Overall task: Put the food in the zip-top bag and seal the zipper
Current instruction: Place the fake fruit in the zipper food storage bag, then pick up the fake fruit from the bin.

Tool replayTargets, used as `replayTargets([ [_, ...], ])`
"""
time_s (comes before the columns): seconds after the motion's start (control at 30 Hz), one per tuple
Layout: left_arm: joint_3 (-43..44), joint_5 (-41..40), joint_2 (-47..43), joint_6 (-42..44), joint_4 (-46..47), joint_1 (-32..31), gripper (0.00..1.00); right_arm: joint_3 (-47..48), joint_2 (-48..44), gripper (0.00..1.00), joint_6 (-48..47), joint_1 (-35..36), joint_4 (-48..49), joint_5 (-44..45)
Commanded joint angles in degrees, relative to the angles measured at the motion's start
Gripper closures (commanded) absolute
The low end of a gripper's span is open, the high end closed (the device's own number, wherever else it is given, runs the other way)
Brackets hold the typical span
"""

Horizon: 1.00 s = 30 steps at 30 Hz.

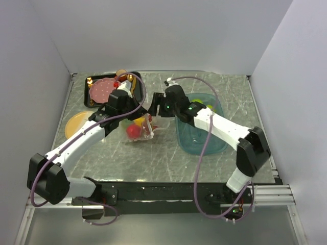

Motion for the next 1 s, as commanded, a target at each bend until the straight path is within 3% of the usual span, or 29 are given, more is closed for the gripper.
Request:
replayTargets([
  [0.0, 1.1, 0.0, -2.2, 0.3, 1.0, -0.4, 0.99, -4.7, -12.0, 0.22, -1.5, -1.4, -2.2, 9.9],
  [0.07, 1.5, -0.4, -2.5, 0.7, 0.6, -0.4, 0.99, -7.8, -15.6, 0.22, -0.5, -4.1, -4.6, 13.4],
  [0.13, 1.4, -0.6, -2.9, 0.7, 0.5, -0.4, 0.99, -10.0, -16.6, 0.21, -0.4, -10.6, -5.2, 11.1],
  [0.2, 1.2, -0.6, -2.9, 0.6, 0.6, -0.4, 0.99, -10.9, -15.8, 0.2, -1.6, -16.3, -6.3, 9.3],
  [0.3, 1.0, -0.5, -2.5, 0.5, 0.8, -0.4, 0.99, -8.8, -10.7, 0.19, -5.7, -19.4, -7.1, 6.6],
  [0.47, 1.6, 0.0, -1.6, 0.8, -0.7, -0.4, 0.99, 1.7, 1.4, 0.18, -7.4, -21.9, -11.5, 2.1],
  [0.67, 0.3, -0.1, -2.5, 0.1, 0.5, -0.4, 0.99, 10.7, 11.5, 0.17, -4.8, -22.8, -12.7, 3.0],
  [0.97, 2.3, -1.0, -1.9, 1.1, -1.9, -0.4, 0.99, 12.4, 17.5, 0.18, -2.4, -22.8, -12.8, 0.8],
])
